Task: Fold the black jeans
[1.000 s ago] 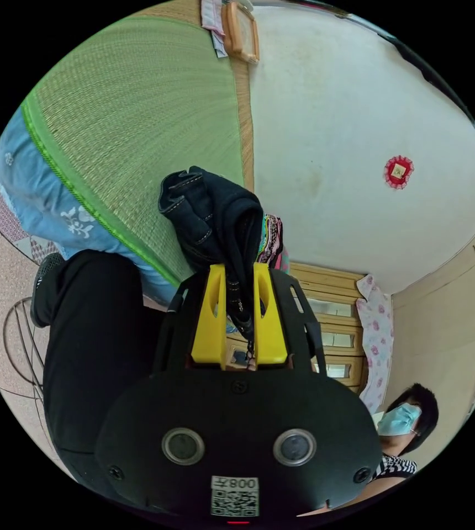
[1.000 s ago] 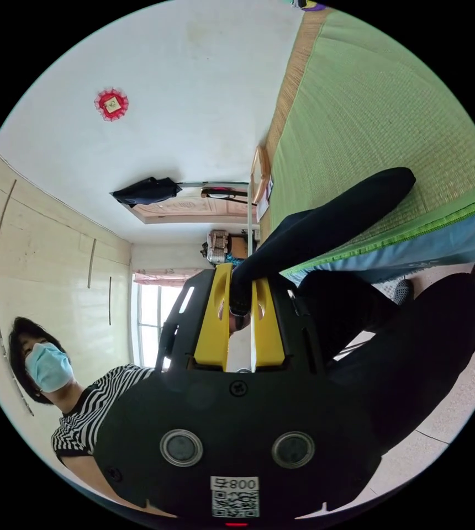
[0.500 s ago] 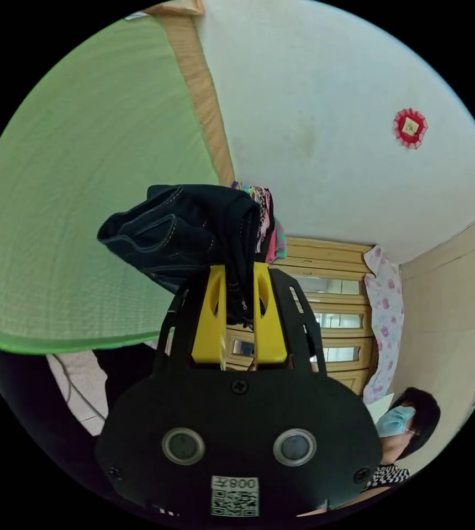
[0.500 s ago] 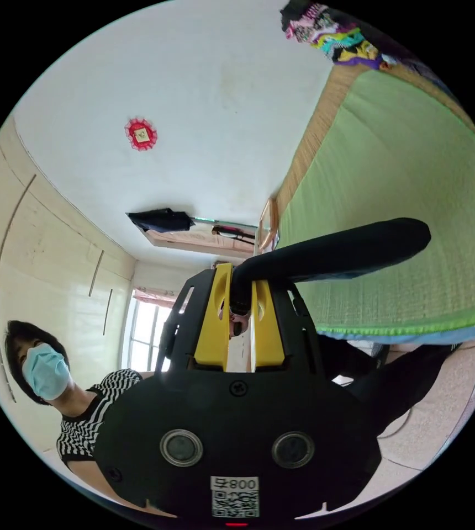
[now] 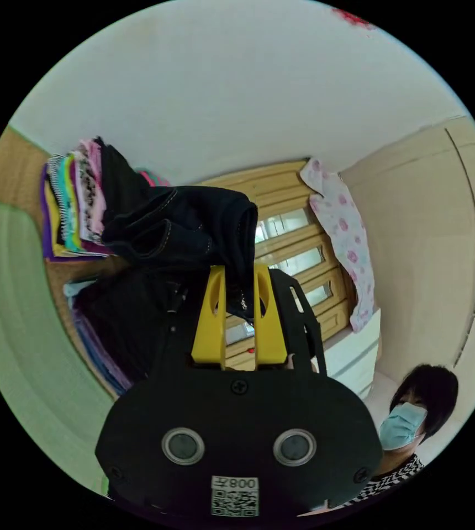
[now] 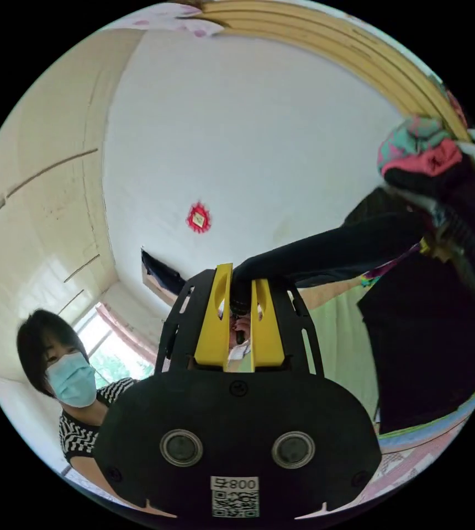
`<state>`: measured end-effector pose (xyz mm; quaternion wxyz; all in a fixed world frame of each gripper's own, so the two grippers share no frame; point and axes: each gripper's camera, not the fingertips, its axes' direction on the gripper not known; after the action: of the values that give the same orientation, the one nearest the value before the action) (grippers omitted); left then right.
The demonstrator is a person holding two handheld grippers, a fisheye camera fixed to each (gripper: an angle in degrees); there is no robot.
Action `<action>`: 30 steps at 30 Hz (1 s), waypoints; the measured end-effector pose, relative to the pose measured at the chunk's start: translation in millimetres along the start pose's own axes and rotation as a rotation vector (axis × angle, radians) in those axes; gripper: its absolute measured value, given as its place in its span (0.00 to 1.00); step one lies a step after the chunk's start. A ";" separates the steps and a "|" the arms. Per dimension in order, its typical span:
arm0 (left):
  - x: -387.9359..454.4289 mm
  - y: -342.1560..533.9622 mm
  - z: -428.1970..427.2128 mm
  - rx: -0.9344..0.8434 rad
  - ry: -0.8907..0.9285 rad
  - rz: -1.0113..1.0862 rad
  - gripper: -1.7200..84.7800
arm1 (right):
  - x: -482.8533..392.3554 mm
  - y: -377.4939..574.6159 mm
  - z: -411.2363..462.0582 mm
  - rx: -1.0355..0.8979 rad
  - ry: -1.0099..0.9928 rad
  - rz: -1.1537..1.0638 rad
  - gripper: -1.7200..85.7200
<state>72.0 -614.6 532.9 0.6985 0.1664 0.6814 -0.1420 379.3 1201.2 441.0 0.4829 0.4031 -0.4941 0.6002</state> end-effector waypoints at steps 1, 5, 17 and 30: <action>-14.9 -11.8 36.1 -0.058 0.025 0.001 0.12 | 1.6 -0.8 -14.3 0.014 0.020 -0.014 0.08; -91.7 -28.0 145.2 -0.304 -0.118 -0.044 0.12 | 58.5 48.8 -92.9 0.082 0.180 0.014 0.08; -205.2 -49.5 233.4 -0.417 -0.329 -0.088 0.06 | 261.1 222.6 -131.9 0.212 0.109 0.413 0.10; -179.0 -76.5 352.7 -0.432 -0.474 0.276 0.02 | 172.4 206.0 -133.7 0.126 0.326 0.208 0.03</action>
<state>352.9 -839.2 714.5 0.8690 0.0677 0.4857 0.0663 140.9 1354.4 539.6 0.4656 0.2769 -0.4100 0.7338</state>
